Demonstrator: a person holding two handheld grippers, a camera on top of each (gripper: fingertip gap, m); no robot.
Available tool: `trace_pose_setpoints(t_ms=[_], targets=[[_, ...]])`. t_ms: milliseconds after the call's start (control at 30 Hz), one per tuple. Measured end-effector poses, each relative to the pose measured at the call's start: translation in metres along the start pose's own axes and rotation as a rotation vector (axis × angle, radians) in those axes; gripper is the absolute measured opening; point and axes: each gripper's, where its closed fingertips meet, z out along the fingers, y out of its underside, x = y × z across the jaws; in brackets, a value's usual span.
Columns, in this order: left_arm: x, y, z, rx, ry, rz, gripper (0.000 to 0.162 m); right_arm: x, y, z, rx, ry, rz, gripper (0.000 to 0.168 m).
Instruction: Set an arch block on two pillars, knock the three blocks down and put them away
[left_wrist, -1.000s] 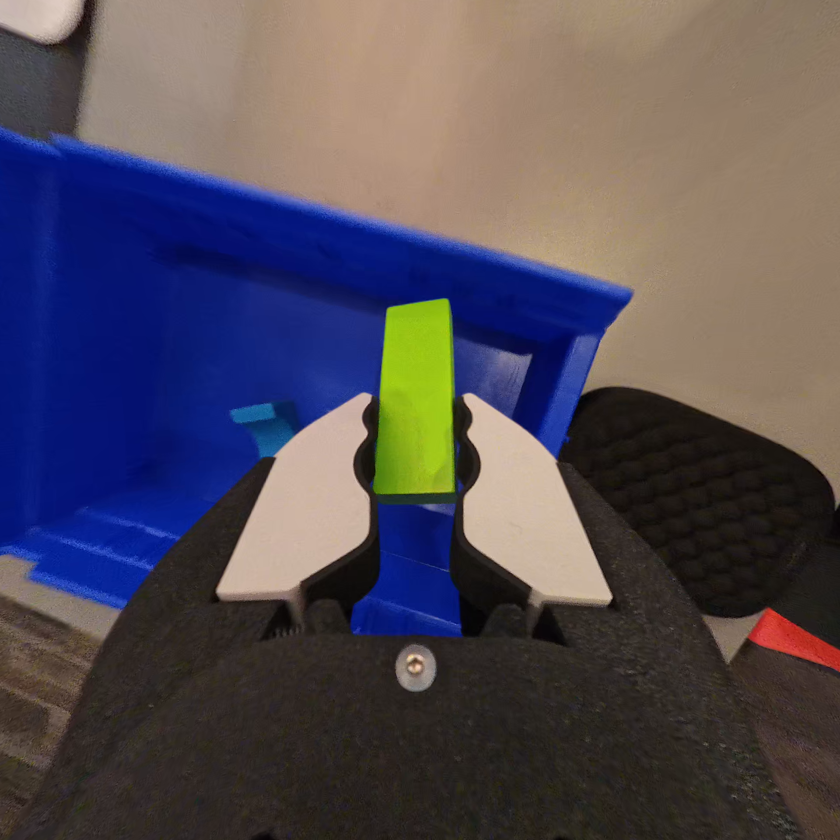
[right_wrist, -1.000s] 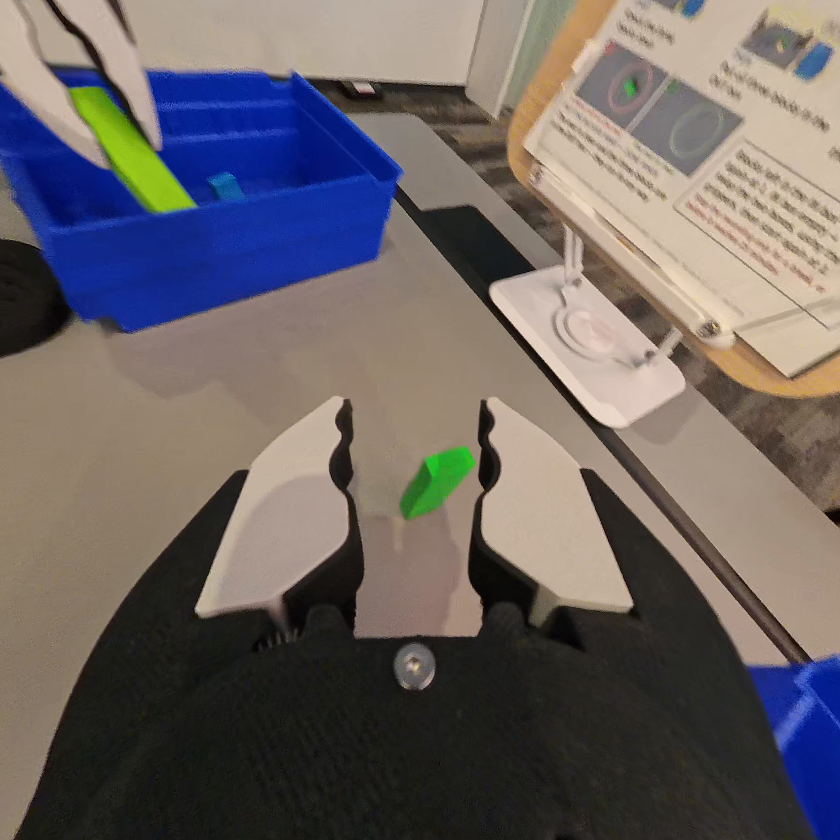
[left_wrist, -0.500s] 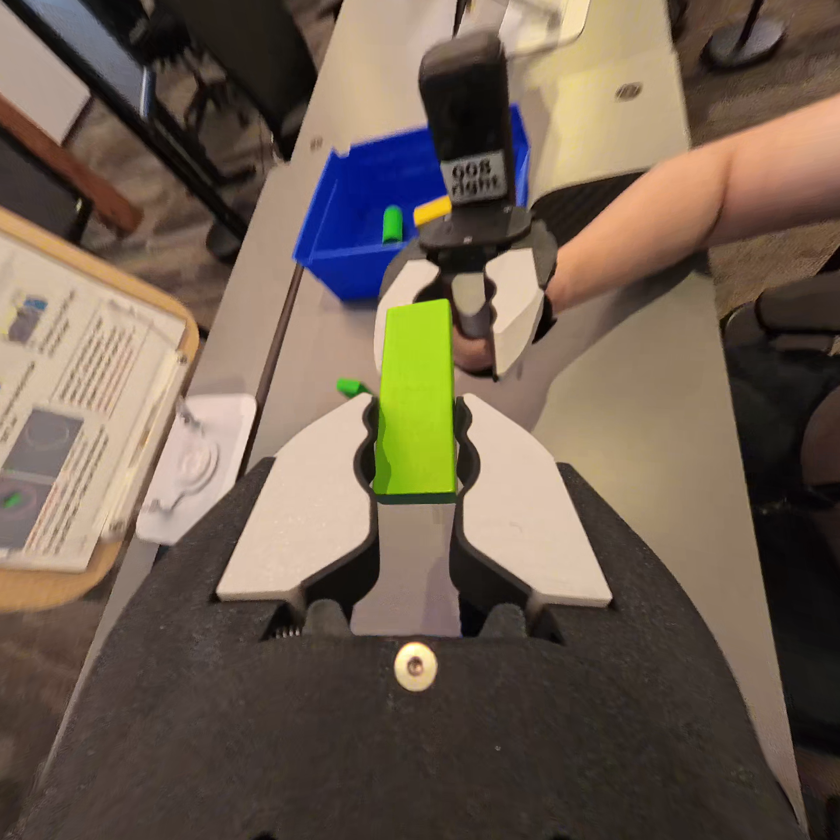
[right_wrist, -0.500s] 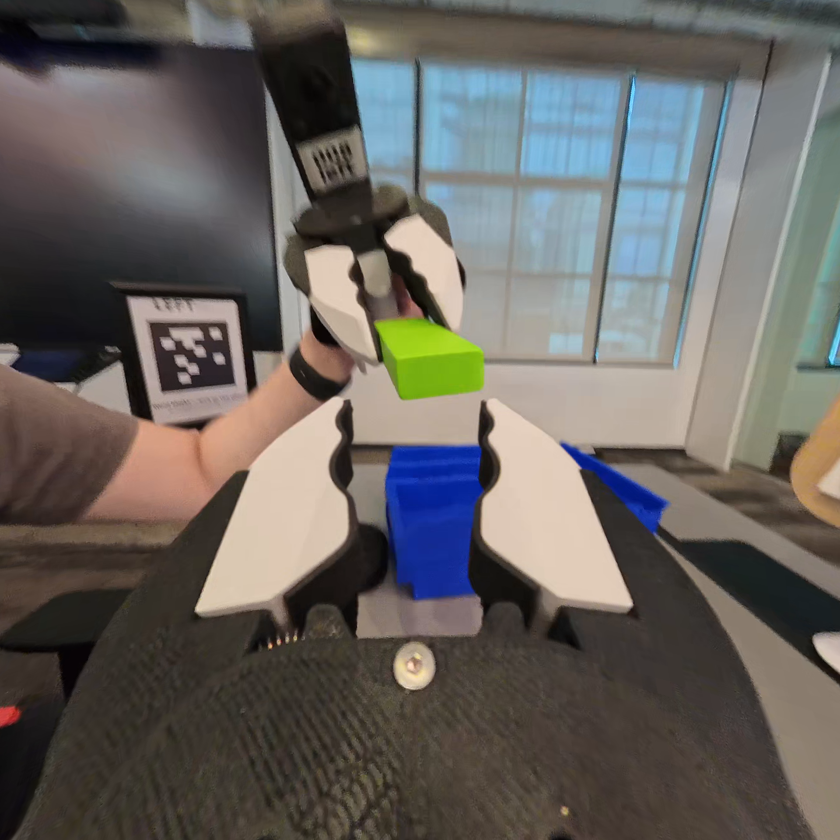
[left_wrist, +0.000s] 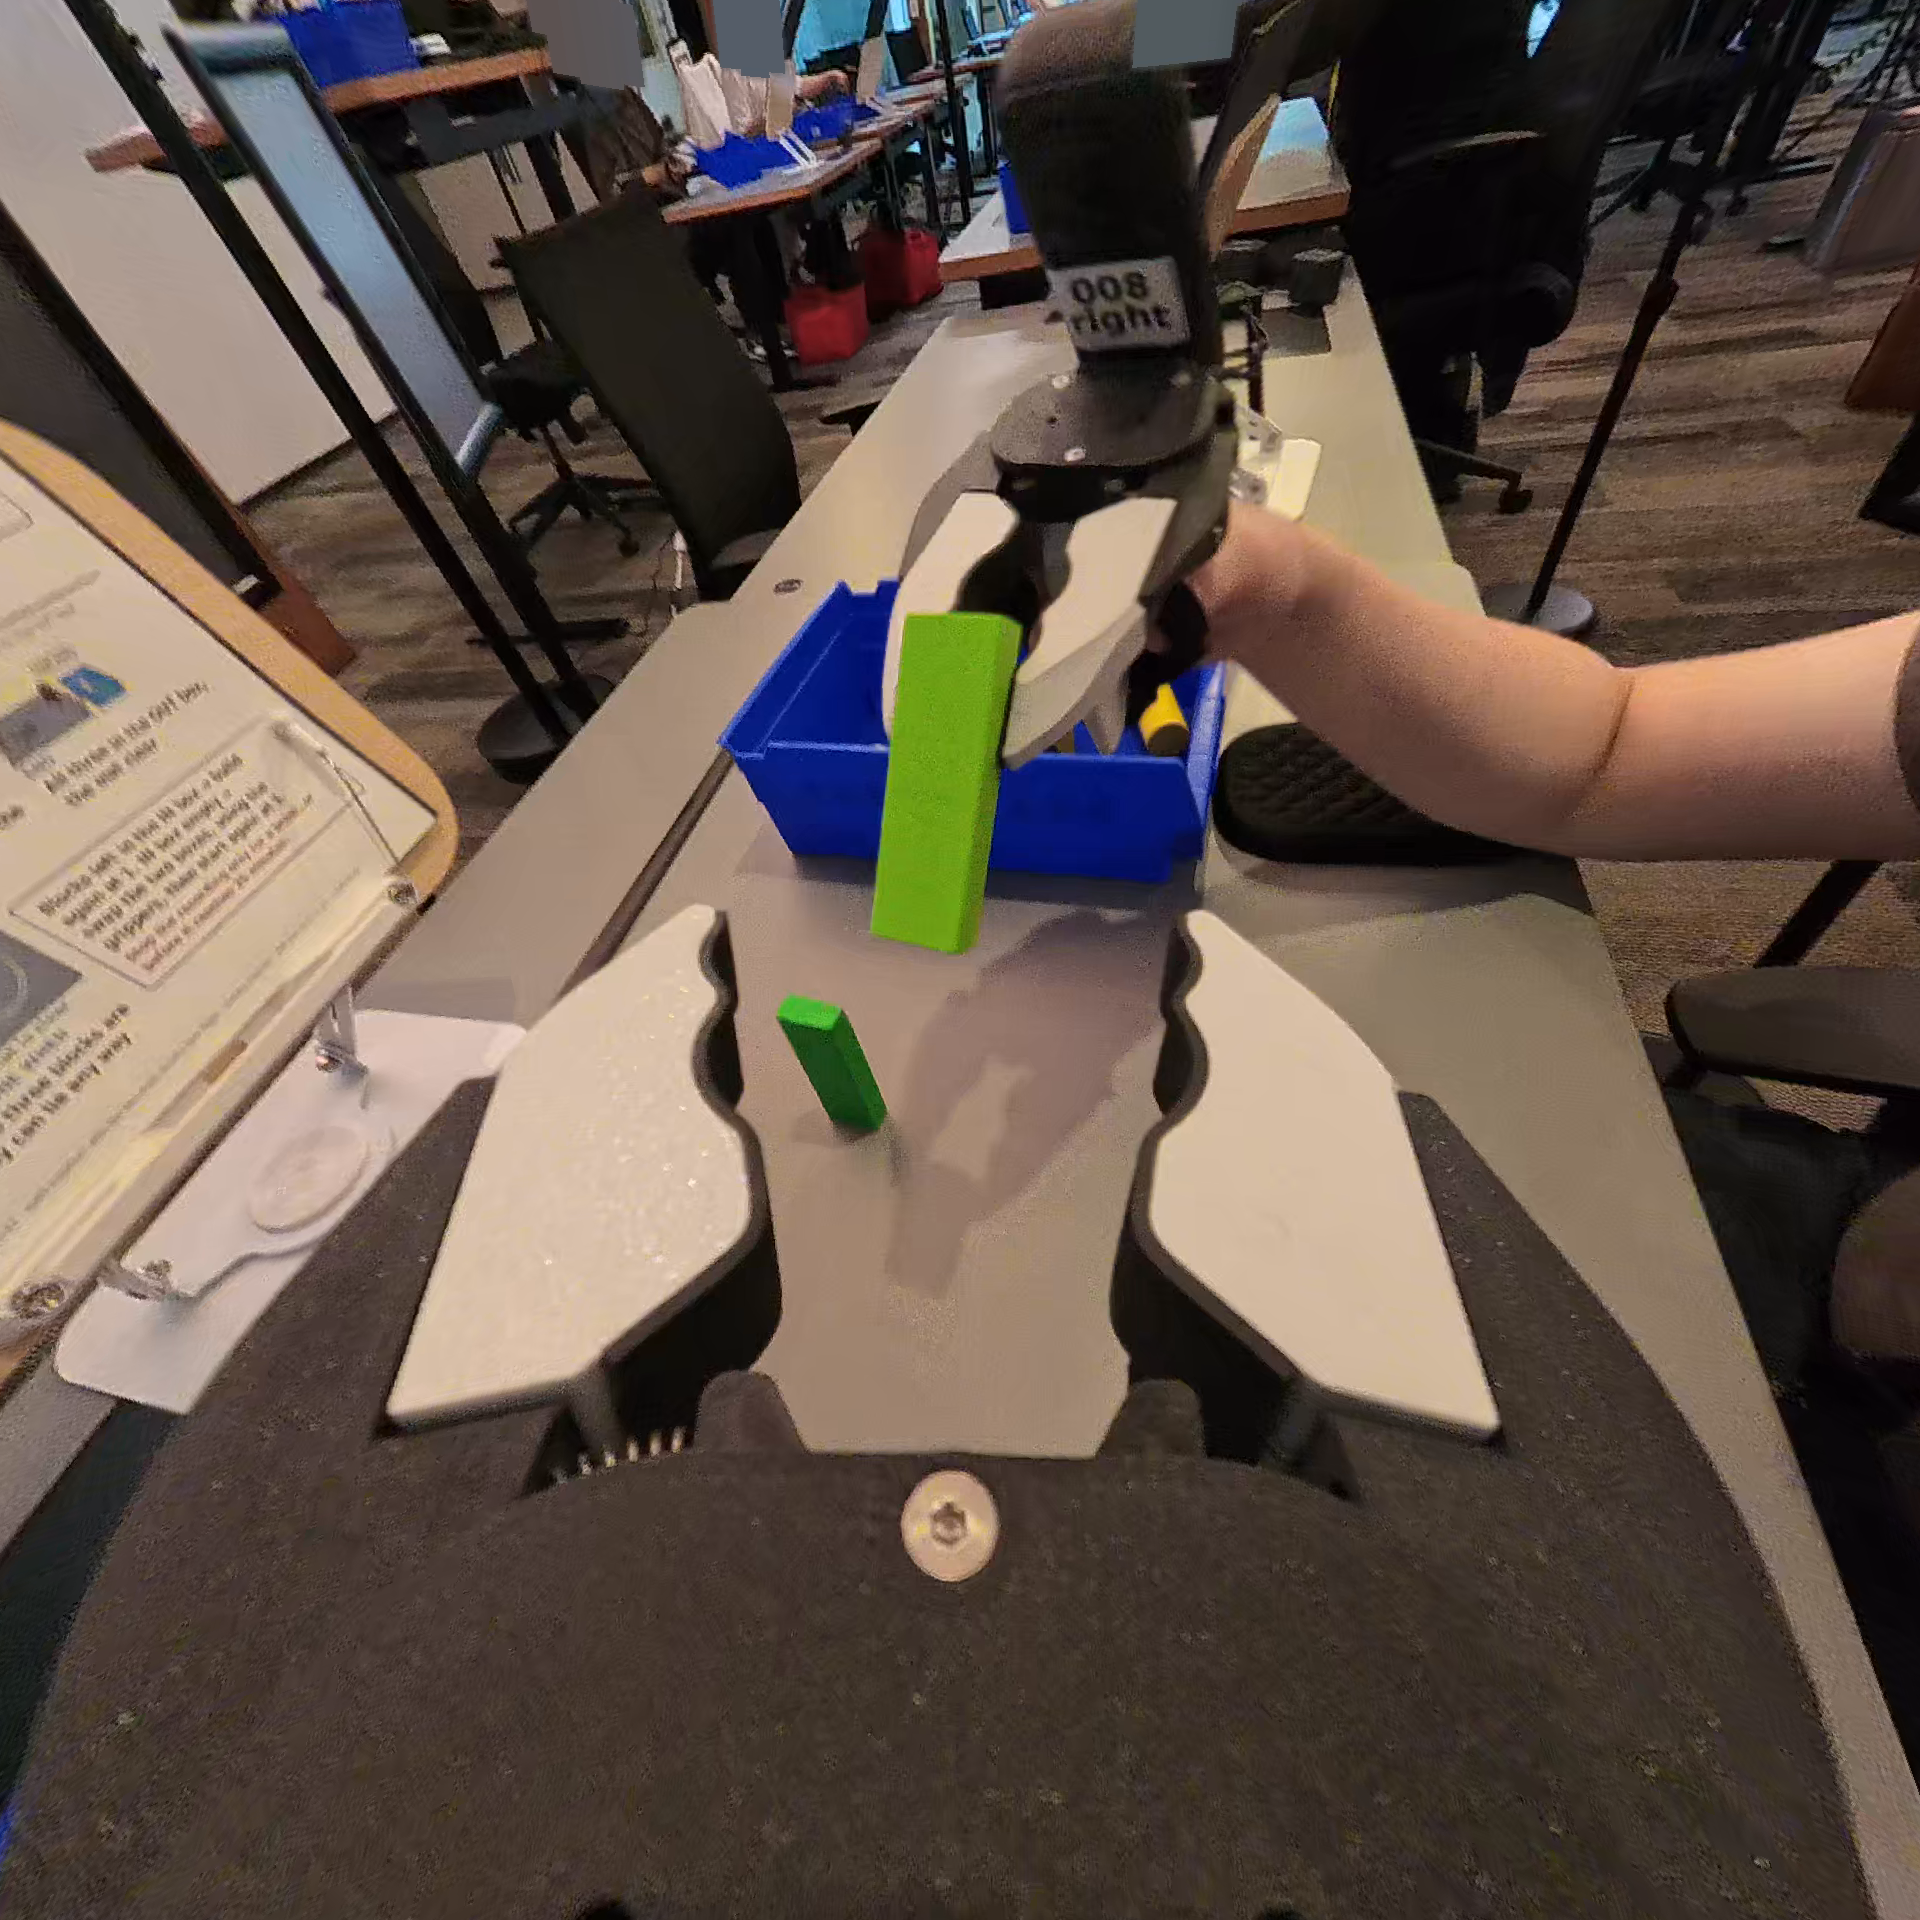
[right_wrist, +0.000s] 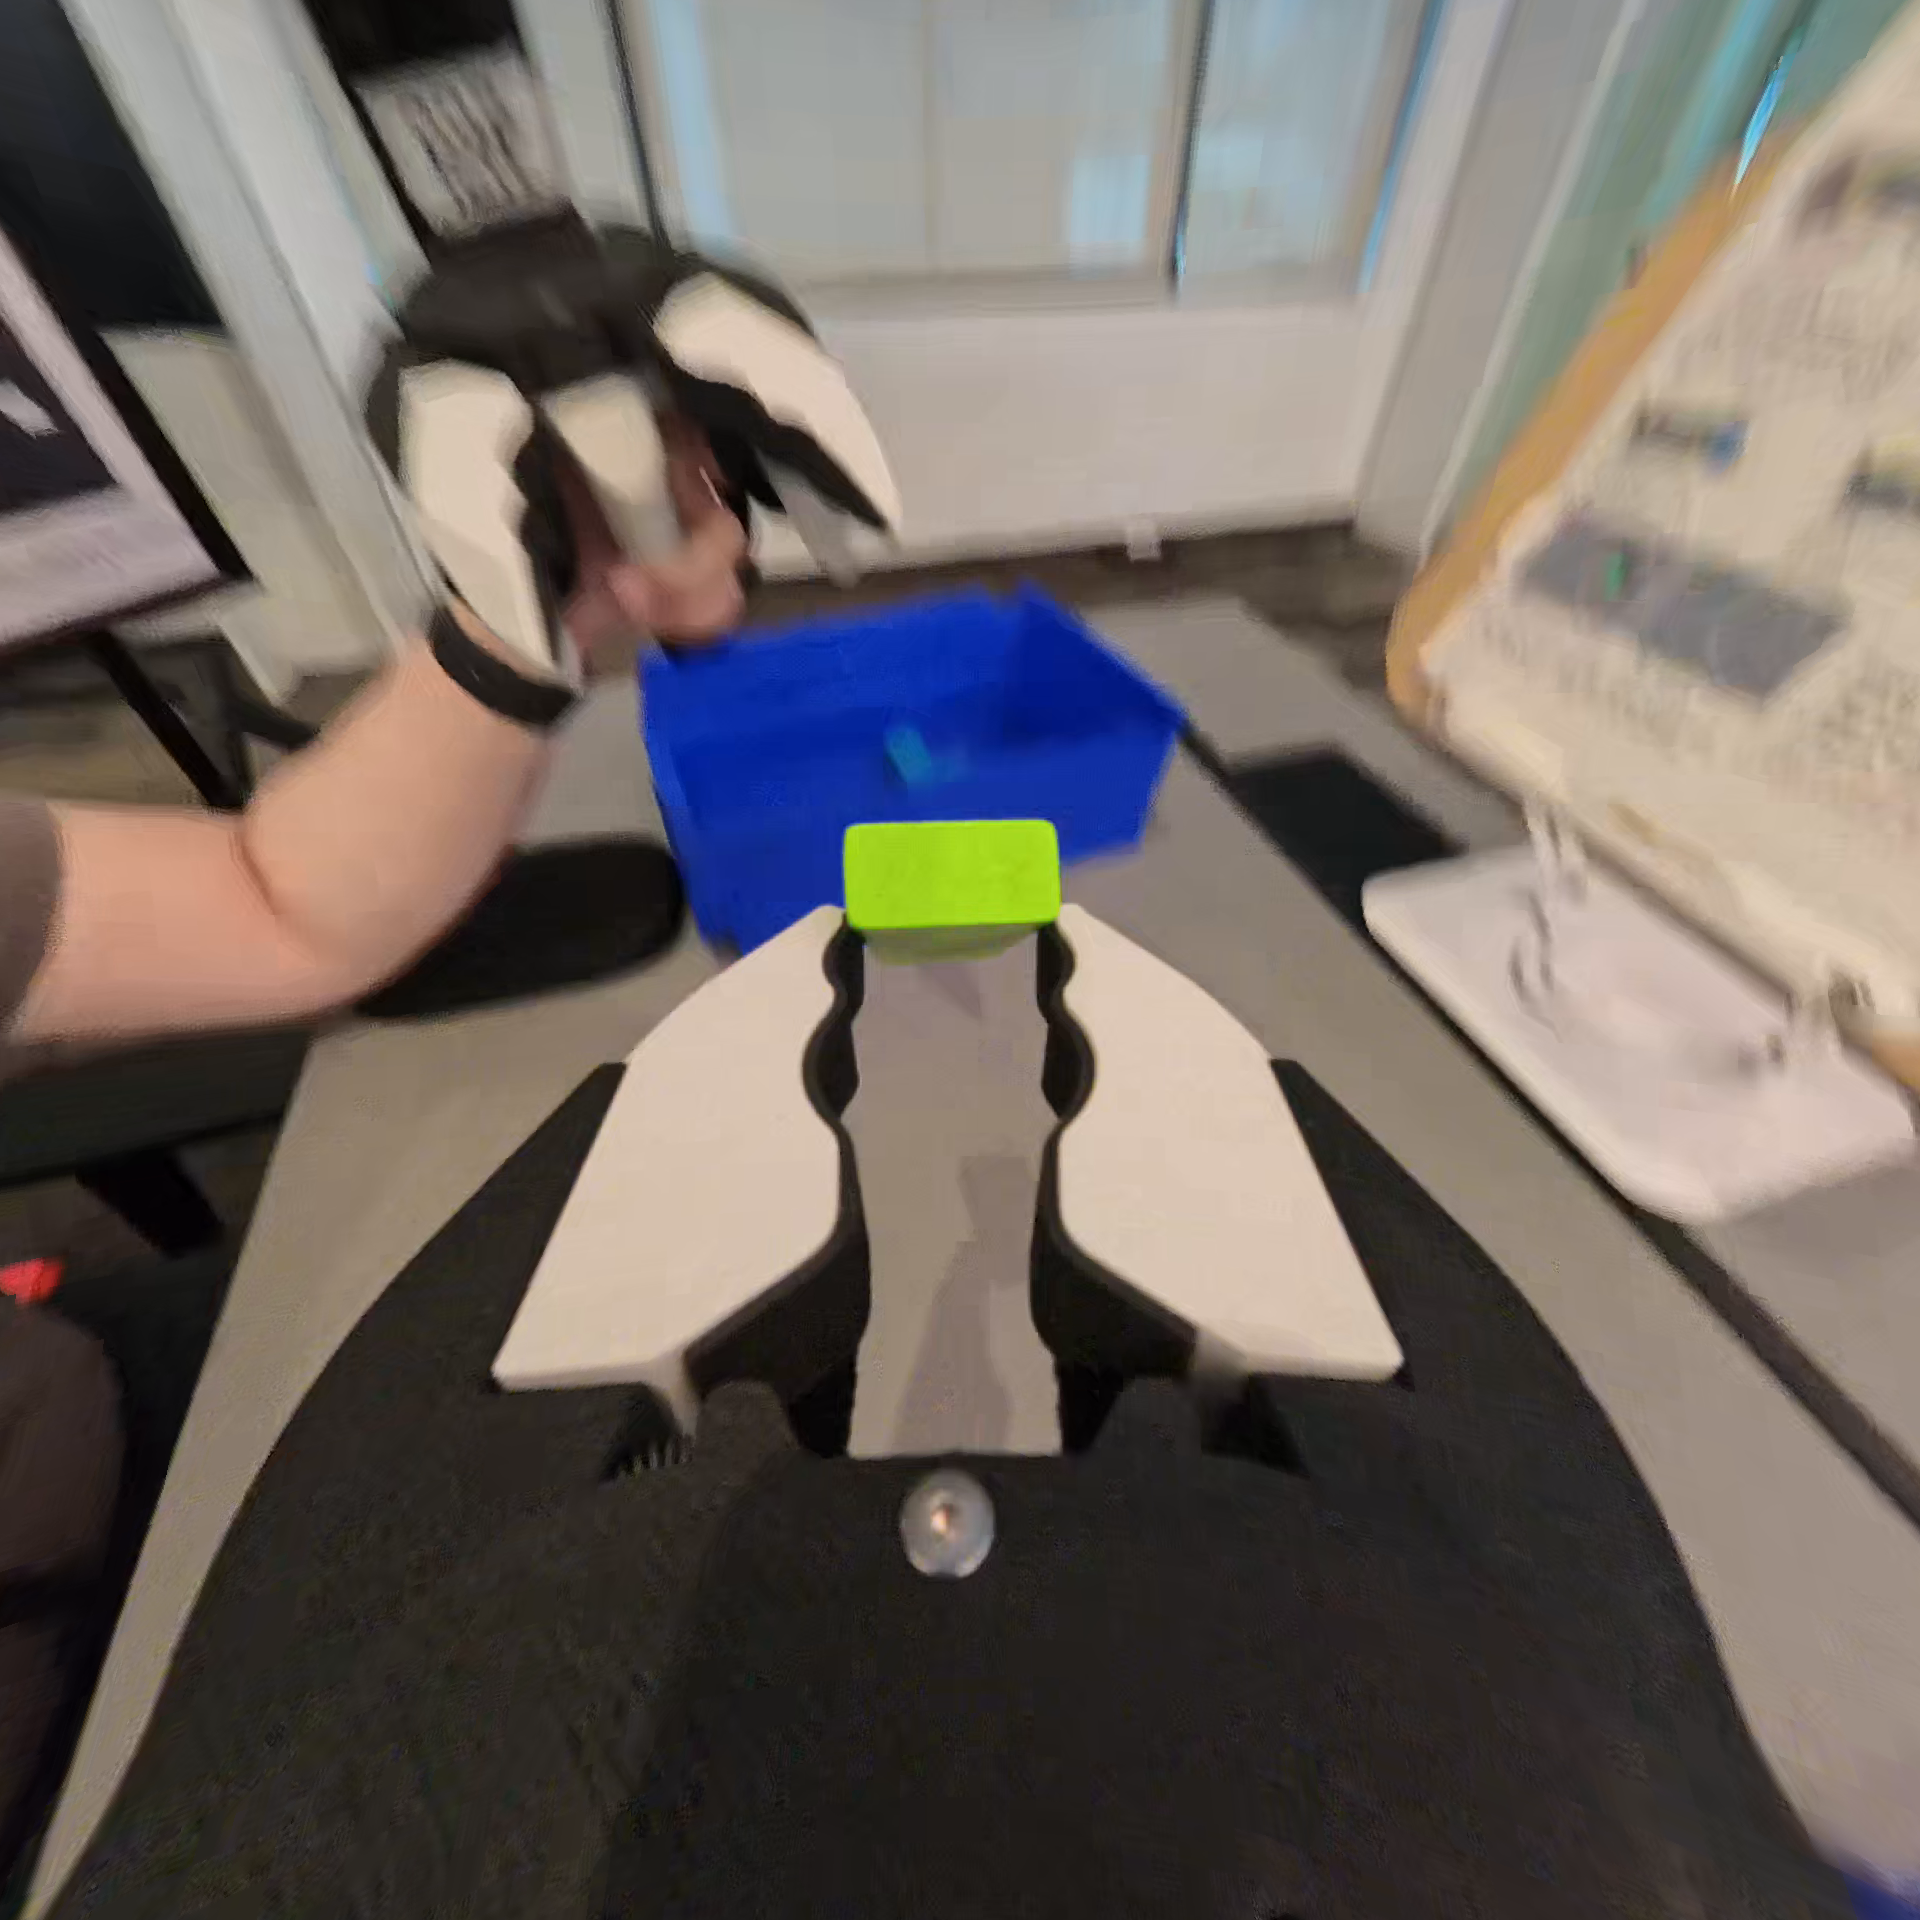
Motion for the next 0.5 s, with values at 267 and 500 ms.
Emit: trace_pose_setpoints(t_ms=[267, 500], targets=[[-0.005, 0.010, -0.016, 0.037, 0.050, -0.022, 0.079, 0.006, 0.094, 0.060, -0.448, -0.040, -0.009, 0.033], [0.008, 0.007, -0.018, 0.021, 0.084, 0.022, 0.078, 0.054, 0.114, 0.092, -0.701, -0.029, -0.047, 0.033]])
